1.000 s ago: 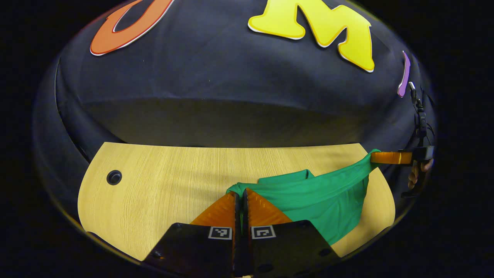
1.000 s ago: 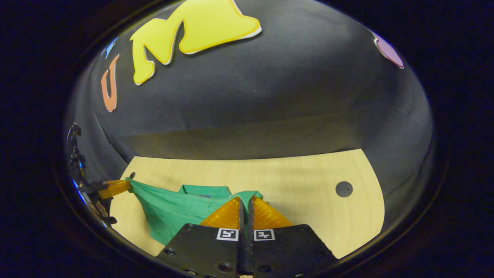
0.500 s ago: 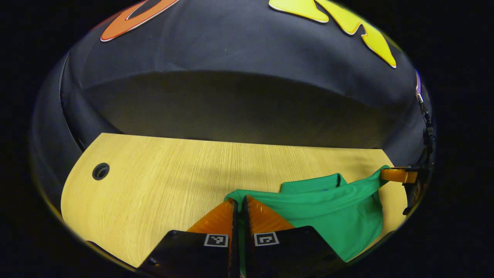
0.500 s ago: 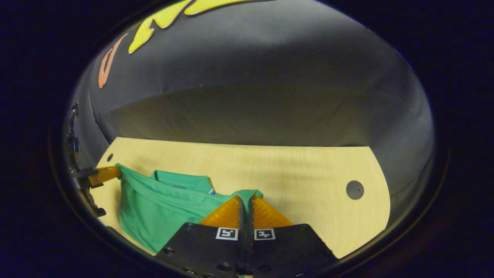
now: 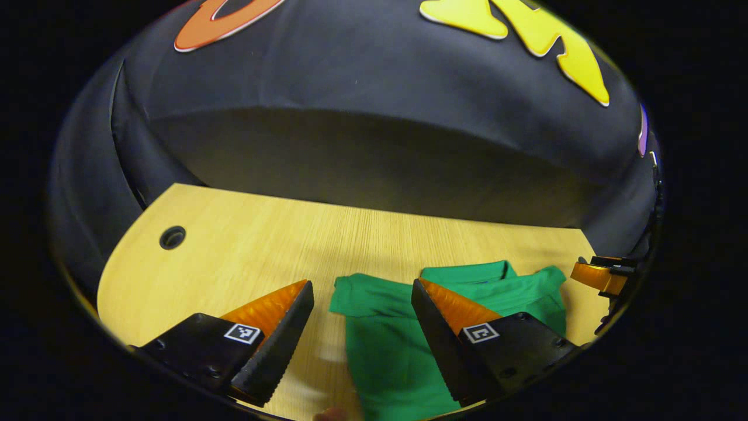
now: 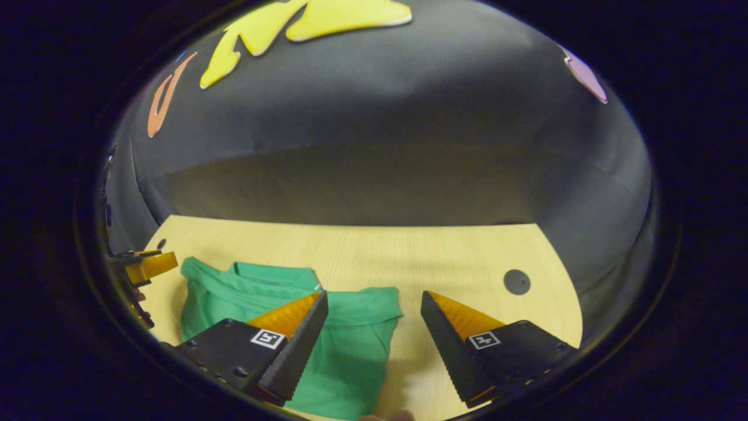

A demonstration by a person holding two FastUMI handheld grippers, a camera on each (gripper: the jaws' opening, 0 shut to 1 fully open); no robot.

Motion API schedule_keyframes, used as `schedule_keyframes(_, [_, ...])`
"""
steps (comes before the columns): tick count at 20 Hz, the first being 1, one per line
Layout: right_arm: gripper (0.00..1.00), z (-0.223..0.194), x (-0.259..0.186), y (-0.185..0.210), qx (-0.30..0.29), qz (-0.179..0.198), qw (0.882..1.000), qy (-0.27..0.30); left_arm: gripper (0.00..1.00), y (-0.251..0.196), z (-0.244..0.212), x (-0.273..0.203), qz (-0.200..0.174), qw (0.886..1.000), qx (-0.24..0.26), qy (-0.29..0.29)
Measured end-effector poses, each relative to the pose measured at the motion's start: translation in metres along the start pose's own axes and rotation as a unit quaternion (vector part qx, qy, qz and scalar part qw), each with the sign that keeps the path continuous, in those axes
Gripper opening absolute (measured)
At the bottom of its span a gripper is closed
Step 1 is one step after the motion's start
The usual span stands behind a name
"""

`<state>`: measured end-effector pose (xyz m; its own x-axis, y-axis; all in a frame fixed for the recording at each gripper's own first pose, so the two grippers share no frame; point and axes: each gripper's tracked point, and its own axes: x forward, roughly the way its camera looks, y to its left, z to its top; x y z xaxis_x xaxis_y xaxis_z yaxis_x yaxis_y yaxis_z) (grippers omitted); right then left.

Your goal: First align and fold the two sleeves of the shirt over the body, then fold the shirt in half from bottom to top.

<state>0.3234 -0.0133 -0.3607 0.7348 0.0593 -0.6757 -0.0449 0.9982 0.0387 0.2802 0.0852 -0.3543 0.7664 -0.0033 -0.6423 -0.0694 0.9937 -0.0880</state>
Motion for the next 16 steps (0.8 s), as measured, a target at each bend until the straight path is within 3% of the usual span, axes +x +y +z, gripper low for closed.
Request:
schedule_keyframes(2, [0.98, 0.024, -0.040, 0.003, 0.000, -0.007, 0.999, -0.039, 1.00, -0.006, 0.028, -0.035, 0.002, 0.999, 0.007, -0.034])
schedule_keyframes(7, [0.97, 0.076, -0.175, 0.019, 0.010, -0.002, 0.991, -0.132, 1.00, -0.023, 0.100, -0.176, 0.014, 0.989, 0.030, -0.142])
schedule_keyframes(12, [0.97, 0.081, -0.308, 0.016, 0.014, 0.004, 0.981, -0.194, 1.00, -0.072, 0.102, -0.293, 0.016, 0.967, 0.058, -0.248])
schedule_keyframes(15, [0.99, 0.064, -0.366, 0.020, 0.000, 0.003, 0.977, -0.212, 1.00, -0.077, 0.102, -0.356, 0.013, 0.961, 0.046, -0.272])
schedule_keyframes(16, [0.96, 0.056, -0.383, 0.023, -0.006, 0.002, 0.976, -0.217, 1.00, -0.076, 0.096, -0.370, 0.014, 0.961, 0.038, -0.275])
